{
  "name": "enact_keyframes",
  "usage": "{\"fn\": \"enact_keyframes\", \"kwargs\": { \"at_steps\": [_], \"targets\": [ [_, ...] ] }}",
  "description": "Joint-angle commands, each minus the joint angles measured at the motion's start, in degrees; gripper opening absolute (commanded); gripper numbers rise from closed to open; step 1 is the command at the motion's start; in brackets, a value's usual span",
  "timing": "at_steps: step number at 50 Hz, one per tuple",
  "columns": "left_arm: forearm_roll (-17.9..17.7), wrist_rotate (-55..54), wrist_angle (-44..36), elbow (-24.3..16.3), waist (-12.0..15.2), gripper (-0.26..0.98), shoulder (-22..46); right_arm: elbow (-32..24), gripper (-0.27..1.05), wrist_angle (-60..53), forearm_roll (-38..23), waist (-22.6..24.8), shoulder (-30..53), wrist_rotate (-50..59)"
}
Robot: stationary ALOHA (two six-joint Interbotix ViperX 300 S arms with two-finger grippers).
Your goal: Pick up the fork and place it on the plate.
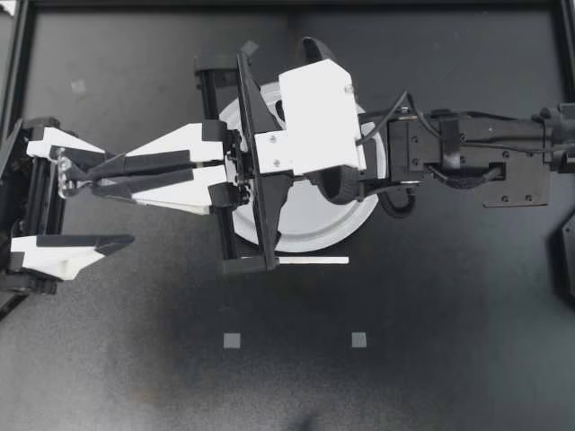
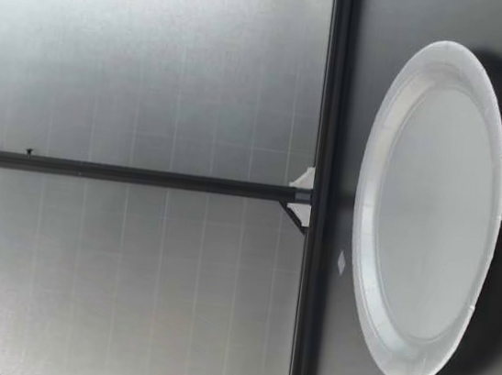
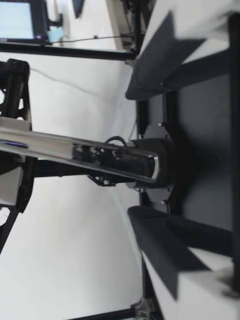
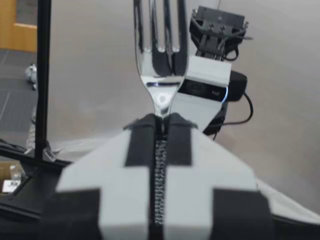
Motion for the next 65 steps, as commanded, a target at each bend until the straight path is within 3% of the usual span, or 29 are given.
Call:
{"fn": "enact_keyframes", "kwargs": {
  "at_steps": [1, 9, 13, 30, 40, 45, 56, 61, 65],
  "targets": [
    [0.09, -0.26, -1.93, -1.67, -0.18, 0.76, 0.79, -0.70, -0.03, -1.41, 0.18, -0.35, -0.79, -0.35],
    [0.09, -0.62, -4.57, -1.67, -0.18, 0.74, 2.72, -0.70, -0.03, -2.81, 0.26, -0.62, 0.00, -0.26],
    [0.09, -0.62, -4.83, -1.67, -0.18, 0.67, 3.16, -0.62, -0.03, -3.08, 0.26, -0.62, 0.00, -0.26],
    [0.09, -0.44, -4.39, 0.09, -0.18, 0.05, -0.09, 0.88, -0.03, -3.08, 0.53, -0.62, -0.62, 0.09],
    [0.00, -0.62, -2.37, -0.26, -0.18, 0.01, -0.18, 1.23, 0.00, -3.16, 0.88, -0.62, -0.62, -0.18],
    [-0.26, -0.88, -0.26, -0.62, -0.18, 0.01, -0.26, 2.11, 0.13, -3.96, 0.88, -0.62, -1.14, -0.18],
    [-0.35, -0.70, 3.78, -1.85, -0.18, 0.01, -3.16, 6.33, 0.74, -4.31, 3.25, -0.62, -4.31, 0.70],
    [-0.35, -0.70, 8.79, -3.52, -0.18, 0.01, -5.98, 9.76, 0.72, -3.08, 4.48, -0.97, -6.86, 0.79],
    [-0.44, -0.62, 17.49, -6.68, -0.18, 0.01, -9.23, 13.89, 0.71, -0.70, 6.86, -1.05, -9.05, 1.23]
  ]
}}
